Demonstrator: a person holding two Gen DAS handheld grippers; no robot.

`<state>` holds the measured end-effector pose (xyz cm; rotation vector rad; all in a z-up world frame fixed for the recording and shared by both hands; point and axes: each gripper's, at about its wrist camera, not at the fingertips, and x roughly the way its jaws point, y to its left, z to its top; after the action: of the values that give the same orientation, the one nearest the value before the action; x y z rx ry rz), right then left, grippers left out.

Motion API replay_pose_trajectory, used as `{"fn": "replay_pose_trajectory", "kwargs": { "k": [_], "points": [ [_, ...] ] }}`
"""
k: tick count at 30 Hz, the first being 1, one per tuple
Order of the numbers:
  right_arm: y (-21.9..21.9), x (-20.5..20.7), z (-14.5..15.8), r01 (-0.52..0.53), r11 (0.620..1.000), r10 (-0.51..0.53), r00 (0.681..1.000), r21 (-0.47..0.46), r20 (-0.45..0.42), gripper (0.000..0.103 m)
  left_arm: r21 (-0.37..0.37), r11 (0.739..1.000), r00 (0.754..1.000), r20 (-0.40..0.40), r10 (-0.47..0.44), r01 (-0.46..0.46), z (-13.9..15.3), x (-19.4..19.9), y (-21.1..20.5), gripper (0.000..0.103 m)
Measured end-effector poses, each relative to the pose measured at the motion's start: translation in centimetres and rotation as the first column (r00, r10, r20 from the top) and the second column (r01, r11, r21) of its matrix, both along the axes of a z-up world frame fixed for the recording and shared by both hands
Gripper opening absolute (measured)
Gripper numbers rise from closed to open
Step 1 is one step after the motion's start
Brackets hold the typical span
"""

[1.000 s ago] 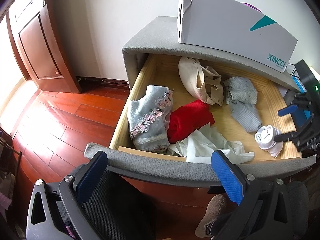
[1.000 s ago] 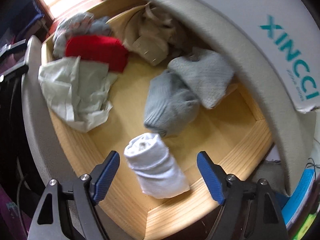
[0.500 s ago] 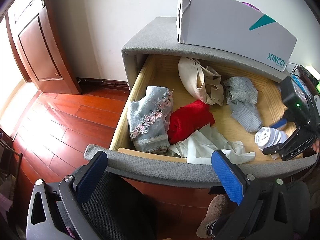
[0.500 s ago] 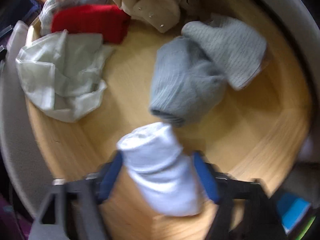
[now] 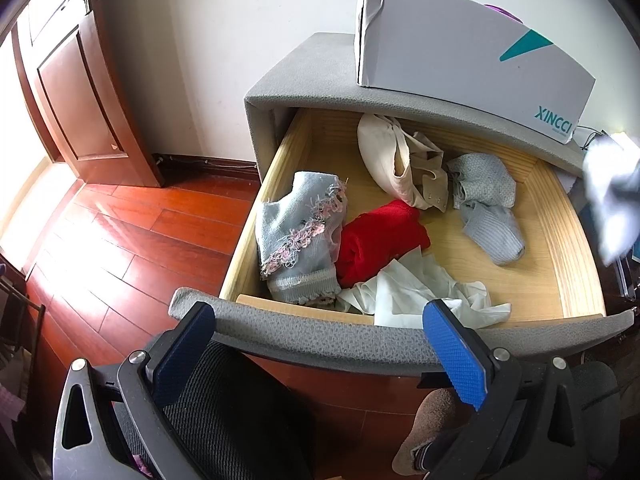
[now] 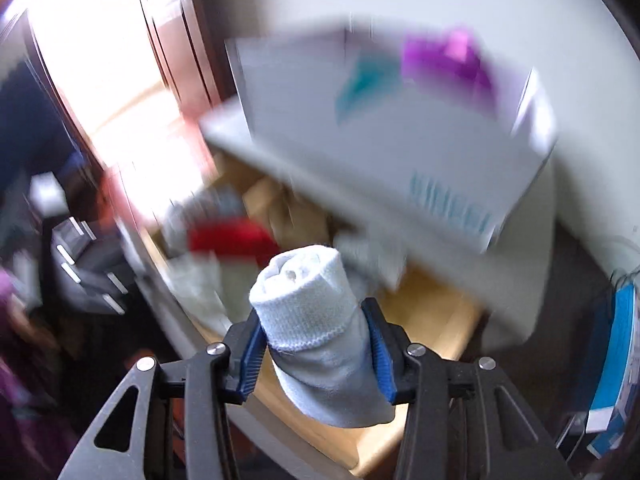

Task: Take underwear out of drawer
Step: 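Carry the white sock up and release it into the white box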

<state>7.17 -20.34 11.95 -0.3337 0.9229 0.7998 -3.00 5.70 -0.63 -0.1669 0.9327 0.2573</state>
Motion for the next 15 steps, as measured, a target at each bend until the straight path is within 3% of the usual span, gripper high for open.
{"fn": "replay_pose_trajectory", "kwargs": {
  "k": [5, 8, 11, 15],
  "points": [
    [1.9, 3.0, 9.0, 0.015, 0.976, -0.028, 0.998, 0.216, 0.058, 0.046, -0.006, 1.0, 1.0, -0.005, 0.005, -0.005, -0.1, 0.0, 0.1, 0.103],
    [3.7, 6.6, 12.6, 0.051, 0.953, -0.063, 0.998, 0.297, 0.03, 0.046, -0.005, 1.0, 1.0, -0.005, 0.003, -0.003, 0.0, 0.0, 0.1, 0.103],
    [6.9, 11.3, 12.7, 0.113, 0.951, -0.105, 0.994, 0.288, -0.045, 0.046, -0.005, 1.0, 1.0, -0.004, 0.004, -0.004, 0.0, 0.0, 0.1, 0.103],
    [11.3, 17.0, 9.7, 0.203, 0.953, -0.177, 0.975, 0.226, -0.132, 0.046, -0.005, 1.0, 1.0, -0.003, 0.003, -0.003, 0.0, 0.0, 0.1, 0.103]
  ]
}}
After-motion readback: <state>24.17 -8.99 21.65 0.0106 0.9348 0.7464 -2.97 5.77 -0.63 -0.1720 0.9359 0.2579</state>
